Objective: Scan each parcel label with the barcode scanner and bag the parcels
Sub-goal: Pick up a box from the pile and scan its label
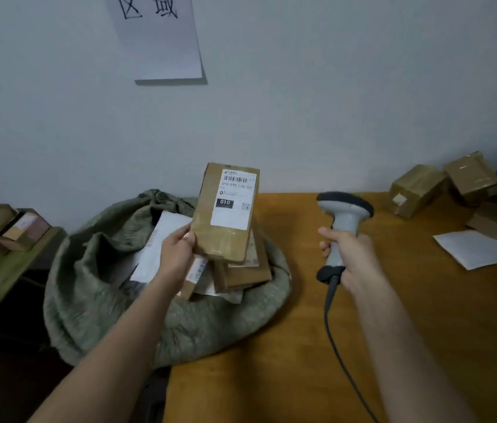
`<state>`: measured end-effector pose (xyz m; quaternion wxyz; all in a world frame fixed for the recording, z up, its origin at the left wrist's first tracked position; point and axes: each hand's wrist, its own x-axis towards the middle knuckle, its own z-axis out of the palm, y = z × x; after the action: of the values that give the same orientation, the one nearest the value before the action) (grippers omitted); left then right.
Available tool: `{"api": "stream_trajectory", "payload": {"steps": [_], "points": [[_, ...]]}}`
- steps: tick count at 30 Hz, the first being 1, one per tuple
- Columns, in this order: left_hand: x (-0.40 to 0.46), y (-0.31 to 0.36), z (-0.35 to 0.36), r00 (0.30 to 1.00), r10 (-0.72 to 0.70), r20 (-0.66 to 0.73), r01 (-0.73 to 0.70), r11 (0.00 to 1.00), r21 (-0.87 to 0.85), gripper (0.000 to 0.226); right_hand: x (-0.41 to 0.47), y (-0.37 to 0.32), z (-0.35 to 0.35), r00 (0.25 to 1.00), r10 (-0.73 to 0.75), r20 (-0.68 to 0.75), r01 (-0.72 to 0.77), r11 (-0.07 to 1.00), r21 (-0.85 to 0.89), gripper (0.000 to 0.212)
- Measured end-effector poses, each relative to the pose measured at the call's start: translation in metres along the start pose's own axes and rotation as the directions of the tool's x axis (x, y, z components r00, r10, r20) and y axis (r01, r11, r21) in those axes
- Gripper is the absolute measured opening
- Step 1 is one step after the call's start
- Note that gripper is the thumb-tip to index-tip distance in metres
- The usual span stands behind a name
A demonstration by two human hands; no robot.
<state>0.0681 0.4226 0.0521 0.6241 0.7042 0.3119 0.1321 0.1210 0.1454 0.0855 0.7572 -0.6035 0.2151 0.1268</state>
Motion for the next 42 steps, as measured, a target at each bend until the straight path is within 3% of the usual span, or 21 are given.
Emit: {"api": "stream_trajectory", "payload": {"steps": [4,7,11,14,16,18,21,23,29,31,34,38,42], "points": [[0.039,-0.004,-0.062,0.994,0.05,-0.097,-0.023,0.963,0.268,0.035,0.026,0.067,0.042,0.972,0.212,-0.098,-0.199,0.971,0.129,0.035],[0.057,-0.019,-0.078,0.993,0.048,-0.105,0.011,0.864,0.504,0.033,0.042,0.112,0.05,0.945,0.287,-0.154,-0.277,0.957,0.086,0.048],[0.064,-0.03,-0.067,0.985,0.164,-0.044,-0.102,0.779,0.619,0.047,0.06,0.146,0.054,0.938,0.321,-0.131,-0.318,0.947,0.045,0.056],[0.064,-0.021,-0.041,0.96,0.256,0.115,-0.265,0.692,0.672,0.049,0.069,0.15,0.056,0.947,0.308,-0.096,-0.304,0.951,0.057,0.05],[0.061,-0.016,-0.021,0.952,0.149,0.267,-0.295,0.674,0.677,0.061,0.076,0.15,0.055,0.949,0.308,-0.07,-0.306,0.951,0.034,0.05],[0.059,-0.018,-0.002,0.933,0.014,0.359,-0.297,0.59,0.751,0.079,0.08,0.15,0.053,0.951,0.306,-0.045,-0.306,0.952,0.008,0.052],[0.059,-0.03,0.017,0.93,-0.065,0.361,-0.318,0.352,0.88,0.096,0.082,0.146,0.051,0.956,0.291,-0.017,-0.291,0.957,0.0,0.056],[0.059,-0.036,0.02,0.94,-0.057,0.336,-0.308,0.281,0.909,0.1,0.08,0.139,0.05,0.963,0.268,0.005,-0.268,0.963,0.013,0.052],[0.073,-0.039,-0.007,0.946,-0.116,0.303,-0.212,0.485,0.849,0.097,0.06,0.115,0.063,0.989,0.117,0.089,-0.128,0.983,0.13,0.047],[0.074,-0.034,-0.018,0.943,-0.034,0.331,-0.268,0.51,0.817,0.09,0.052,0.11,0.072,0.988,0.086,0.13,-0.109,0.978,0.178,0.05],[0.072,-0.025,-0.029,0.899,0.096,0.428,-0.416,0.498,0.761,0.078,0.044,0.102,0.088,0.981,0.062,0.183,-0.105,0.966,0.235,0.05],[0.069,-0.028,-0.044,0.845,0.002,0.535,-0.487,0.416,0.768,0.1,0.035,0.095,0.11,0.955,0.139,0.262,-0.195,0.96,0.201,0.042],[0.079,-0.03,-0.069,0.77,0.026,0.638,-0.614,0.304,0.728,0.108,0.013,0.106,0.127,0.941,0.228,0.25,-0.276,0.945,0.176,0.035]]}}
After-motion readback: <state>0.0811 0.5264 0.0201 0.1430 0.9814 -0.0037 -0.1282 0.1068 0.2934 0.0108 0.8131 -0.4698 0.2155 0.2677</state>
